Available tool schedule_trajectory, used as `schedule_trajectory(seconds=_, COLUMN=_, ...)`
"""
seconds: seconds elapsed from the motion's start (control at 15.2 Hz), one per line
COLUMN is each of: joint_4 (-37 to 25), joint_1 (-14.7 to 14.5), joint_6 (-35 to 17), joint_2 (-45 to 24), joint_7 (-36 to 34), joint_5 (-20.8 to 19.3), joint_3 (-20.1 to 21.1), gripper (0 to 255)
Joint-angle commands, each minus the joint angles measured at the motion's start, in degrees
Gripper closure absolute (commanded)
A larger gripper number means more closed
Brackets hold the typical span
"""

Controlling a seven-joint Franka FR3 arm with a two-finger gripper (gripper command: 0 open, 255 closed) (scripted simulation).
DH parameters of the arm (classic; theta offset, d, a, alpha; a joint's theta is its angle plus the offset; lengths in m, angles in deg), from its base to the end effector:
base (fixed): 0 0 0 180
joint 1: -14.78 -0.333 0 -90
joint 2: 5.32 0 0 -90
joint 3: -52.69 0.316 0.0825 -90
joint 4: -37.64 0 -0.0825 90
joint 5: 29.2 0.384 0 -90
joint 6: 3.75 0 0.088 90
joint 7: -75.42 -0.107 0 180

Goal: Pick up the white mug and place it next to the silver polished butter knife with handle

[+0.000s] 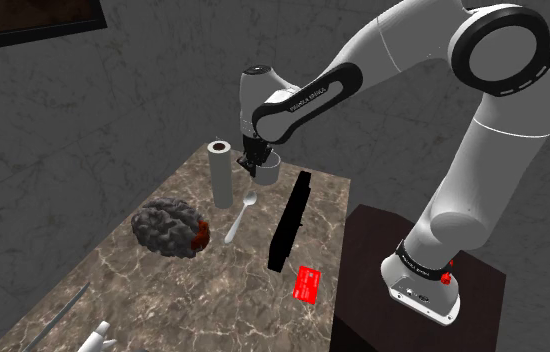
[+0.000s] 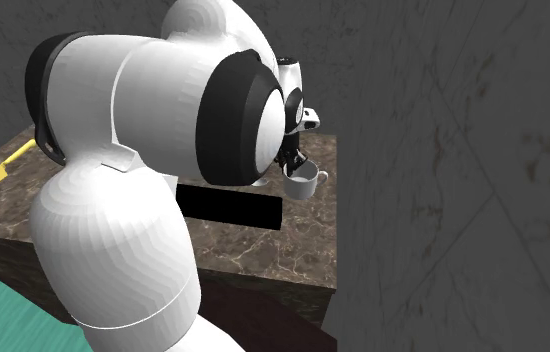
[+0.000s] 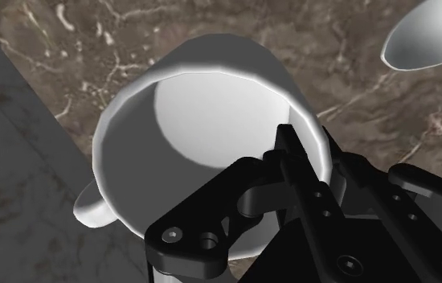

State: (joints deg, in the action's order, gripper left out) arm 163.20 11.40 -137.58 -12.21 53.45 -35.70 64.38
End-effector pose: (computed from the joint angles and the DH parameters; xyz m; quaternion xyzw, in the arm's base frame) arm 0.5313 0.1403 0.3351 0.9992 -0.0223 0.0223 0.0234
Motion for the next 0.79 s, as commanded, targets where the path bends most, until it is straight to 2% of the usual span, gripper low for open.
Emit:
schedule_trajectory(seconds=0.0, joint_4=0.01, joint_1=0.00, joint_6=0.00, joint_2=-0.01, joint_7=0.00, joint_5=0.00, joint_3=0.00, gripper=255)
schedule_trajectory(seconds=0.26, joint_4=0.00, joint_1=0.00, joint_6=-0.01, joint_2=-0.02, joint_7=0.00, joint_5=0.00, joint_3=-0.01, gripper=255)
schedule_trajectory(seconds=0.73, joint_4=-2.05, joint_1=0.11, joint_6=5.03, joint_2=3.09, joint_7=1.09, joint_5=1.27, joint_3=0.17, gripper=255)
